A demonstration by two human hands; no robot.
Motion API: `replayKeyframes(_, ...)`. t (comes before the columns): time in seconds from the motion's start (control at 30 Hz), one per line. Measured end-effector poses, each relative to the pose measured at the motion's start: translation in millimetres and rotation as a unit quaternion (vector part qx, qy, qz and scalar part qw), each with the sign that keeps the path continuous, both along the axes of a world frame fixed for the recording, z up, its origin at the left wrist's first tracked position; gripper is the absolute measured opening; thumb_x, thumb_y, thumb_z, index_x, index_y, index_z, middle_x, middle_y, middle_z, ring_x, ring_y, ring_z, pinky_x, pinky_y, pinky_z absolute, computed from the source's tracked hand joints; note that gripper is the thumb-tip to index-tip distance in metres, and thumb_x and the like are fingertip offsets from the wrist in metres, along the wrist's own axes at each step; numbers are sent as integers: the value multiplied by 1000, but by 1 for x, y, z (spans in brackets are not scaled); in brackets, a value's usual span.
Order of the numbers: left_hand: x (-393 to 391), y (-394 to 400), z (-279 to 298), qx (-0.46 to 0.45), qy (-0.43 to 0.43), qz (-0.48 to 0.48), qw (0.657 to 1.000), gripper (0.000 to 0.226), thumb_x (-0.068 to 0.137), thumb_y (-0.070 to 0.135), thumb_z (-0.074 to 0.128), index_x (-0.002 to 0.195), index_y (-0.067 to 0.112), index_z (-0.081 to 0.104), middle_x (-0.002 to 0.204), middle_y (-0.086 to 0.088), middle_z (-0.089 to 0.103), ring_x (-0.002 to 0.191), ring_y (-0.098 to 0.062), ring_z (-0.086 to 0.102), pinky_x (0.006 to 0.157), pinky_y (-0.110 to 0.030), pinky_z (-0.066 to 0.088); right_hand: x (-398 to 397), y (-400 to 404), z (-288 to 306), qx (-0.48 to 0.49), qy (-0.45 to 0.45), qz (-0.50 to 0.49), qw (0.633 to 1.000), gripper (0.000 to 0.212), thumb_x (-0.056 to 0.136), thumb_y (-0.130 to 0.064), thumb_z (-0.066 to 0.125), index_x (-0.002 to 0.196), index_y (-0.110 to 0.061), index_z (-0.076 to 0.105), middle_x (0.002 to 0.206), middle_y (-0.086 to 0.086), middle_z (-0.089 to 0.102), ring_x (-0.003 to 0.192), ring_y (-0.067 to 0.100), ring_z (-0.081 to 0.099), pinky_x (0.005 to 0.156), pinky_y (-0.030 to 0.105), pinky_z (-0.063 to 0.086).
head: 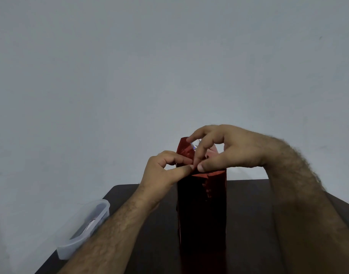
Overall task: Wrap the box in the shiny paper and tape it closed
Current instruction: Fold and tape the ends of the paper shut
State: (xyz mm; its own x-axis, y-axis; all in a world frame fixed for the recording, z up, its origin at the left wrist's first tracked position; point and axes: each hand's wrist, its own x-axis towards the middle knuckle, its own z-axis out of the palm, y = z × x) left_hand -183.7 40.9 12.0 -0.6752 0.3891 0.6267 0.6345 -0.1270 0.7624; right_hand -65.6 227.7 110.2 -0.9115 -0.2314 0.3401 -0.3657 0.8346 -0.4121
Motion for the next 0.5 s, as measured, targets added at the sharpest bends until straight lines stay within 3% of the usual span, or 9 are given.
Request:
replayKeyframes(0.13, -7, -2, -1, -18, 34, -12, 999, 22, 73, 30, 89, 95, 27, 87, 107, 3, 75, 111, -18, 67, 105, -42, 52, 2, -3, 3, 50, -26, -14, 998, 17, 73, -25, 95, 79, -36, 83, 131, -29, 59, 129, -8, 51, 113, 42, 45)
replayKeyframes(0.3, -12, 1, 1, 9, 20, -12, 1000, 10, 85, 29, 82, 85, 19, 85, 99, 0, 77, 104, -19, 72, 100, -43, 55, 8, -7, 7, 87, -39, -31, 995, 19, 71, -27, 96, 76, -40, 83, 129, -34, 57, 127, -13, 46, 112, 38, 43)
replayKeyframes(0.4, -15, 2, 0, -15, 41, -2, 999, 2, 87, 18, 86, 87, 20, 86, 99, 0, 76, 104, -19, 72, 99, -39, 55, 9, -7, 8, 80, -9, -35, 996, 22, 68, -35, 98, 83, -42, 83, 130, -34, 55, 128, -12, 47, 112, 38, 43)
replayKeyframes(0.5, -17, 1, 4, -43, 54, 5, 998, 8, 87, 17, 87, 92, 24, 87, 100, 2, 75, 102, -13, 70, 93, -31, 53, 8, -4, 7, 48, 26, -21, 998, 24, 73, -44, 94, 93, -45, 81, 131, -32, 56, 130, -7, 50, 111, 40, 45)
